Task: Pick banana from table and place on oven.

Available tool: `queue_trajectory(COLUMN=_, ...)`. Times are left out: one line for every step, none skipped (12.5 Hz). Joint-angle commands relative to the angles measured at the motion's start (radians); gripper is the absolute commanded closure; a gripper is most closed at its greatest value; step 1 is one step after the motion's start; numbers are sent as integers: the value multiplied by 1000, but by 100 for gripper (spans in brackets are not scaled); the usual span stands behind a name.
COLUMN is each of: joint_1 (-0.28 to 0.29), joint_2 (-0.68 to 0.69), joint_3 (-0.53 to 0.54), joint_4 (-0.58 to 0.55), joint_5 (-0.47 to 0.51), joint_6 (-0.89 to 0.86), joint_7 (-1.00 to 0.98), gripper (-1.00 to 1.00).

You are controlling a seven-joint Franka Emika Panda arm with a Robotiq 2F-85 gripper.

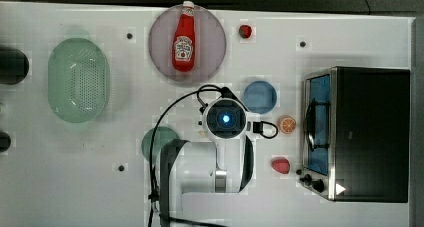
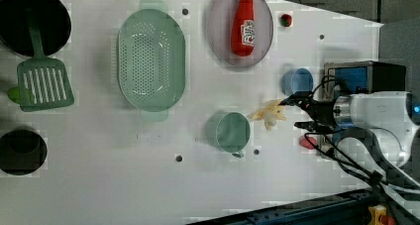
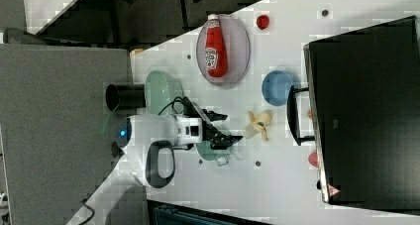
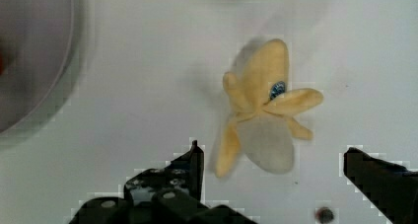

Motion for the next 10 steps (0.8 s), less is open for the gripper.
queue_trajectory(joint_1=-7, joint_2=41, joint_3=-12, joint_4=-27, joint_5=-5, joint_6=107, joint_7=50, gripper=-100)
queue_trajectory(joint_1=-7, joint_2=71, joint_3=-12, joint_4=-37, joint_5=-5, joint_6=153, joint_7=50, gripper=-100)
queue_trajectory(joint_1=-7, joint_2=98, joint_3=-12, joint_4=-46, joint_5=-5, joint_6=194, joint_7=50, gripper=-100)
queue_trajectory(joint_1=-7, joint_2=120, joint_3=-12, joint_4=-53, joint_5=-5, joint_6=232, joint_7=50, gripper=-100)
queue_trajectory(joint_1=-8, joint_2=142, joint_3=-12, joint_4=-57, joint_5=-5, joint_6=257, joint_7=50, gripper=-100)
queue_trajectory(joint_1=-8, joint_2=161, joint_3=-12, joint_4=-57, joint_5=-5, joint_6=278, joint_7=51, gripper=-100)
queue_trajectory(joint_1=-7, joint_2=177, joint_3=-12, joint_4=-58, joint_5=-5, joint_6=287, joint_7=51, gripper=-100)
queue_trajectory(joint_1=-7, joint_2=188, joint_3=-12, joint_4=-58, joint_5=-5, joint_6=290, joint_7=51, gripper=-92)
queue_trajectory(joint_1=-7, joint_2=194, joint_3=-10, joint_4=-58, joint_5=-5, joint_6=300, joint_7=51, gripper=-69)
queue_trajectory(joint_1=-7, joint_2=195, joint_3=-11, joint_4=-58, joint_5=-5, joint_6=307, joint_7=51, gripper=-43)
